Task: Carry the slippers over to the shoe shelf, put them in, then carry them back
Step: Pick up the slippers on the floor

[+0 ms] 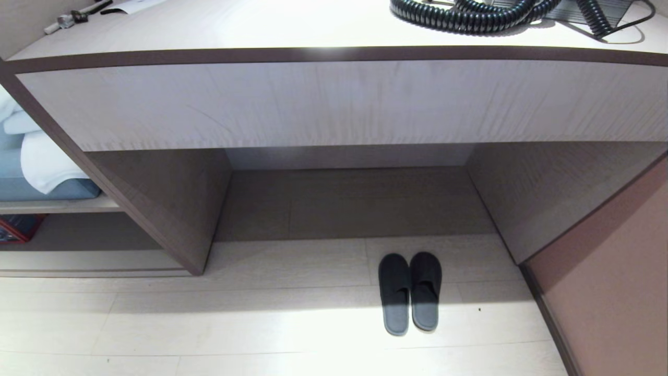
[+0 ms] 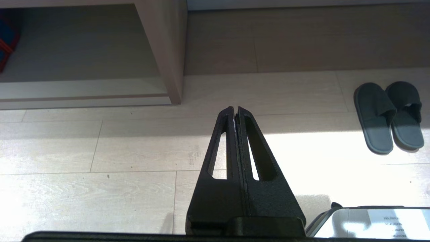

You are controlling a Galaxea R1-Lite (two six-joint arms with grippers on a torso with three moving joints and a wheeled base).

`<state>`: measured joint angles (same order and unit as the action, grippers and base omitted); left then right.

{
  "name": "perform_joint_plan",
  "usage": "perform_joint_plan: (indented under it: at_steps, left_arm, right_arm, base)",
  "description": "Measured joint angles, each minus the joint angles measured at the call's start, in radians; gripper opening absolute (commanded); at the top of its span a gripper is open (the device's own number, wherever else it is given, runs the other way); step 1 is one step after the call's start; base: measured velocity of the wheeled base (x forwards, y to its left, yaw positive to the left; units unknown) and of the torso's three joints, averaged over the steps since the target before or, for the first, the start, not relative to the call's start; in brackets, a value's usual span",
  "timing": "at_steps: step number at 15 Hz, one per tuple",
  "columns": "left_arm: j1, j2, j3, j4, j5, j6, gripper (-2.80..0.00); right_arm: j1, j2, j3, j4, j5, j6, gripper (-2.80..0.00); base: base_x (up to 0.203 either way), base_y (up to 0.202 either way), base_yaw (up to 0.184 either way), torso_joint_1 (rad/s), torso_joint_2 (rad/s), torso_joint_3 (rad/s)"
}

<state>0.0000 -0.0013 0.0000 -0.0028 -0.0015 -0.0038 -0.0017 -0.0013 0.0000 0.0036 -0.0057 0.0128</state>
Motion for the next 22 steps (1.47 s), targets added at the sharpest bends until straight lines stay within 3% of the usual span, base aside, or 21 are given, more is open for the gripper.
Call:
perform_joint_plan:
  at_steps: [22]
  left_arm:
    - [0.0,0.0,0.0,0.0,0.0,0.0,-2.8]
  right_arm:
    - [0.0,0.0,0.0,0.0,0.0,-0.011,-2.8]
  base:
    - [0.0,0.0,0.0,0.001,0.0,-0.197]
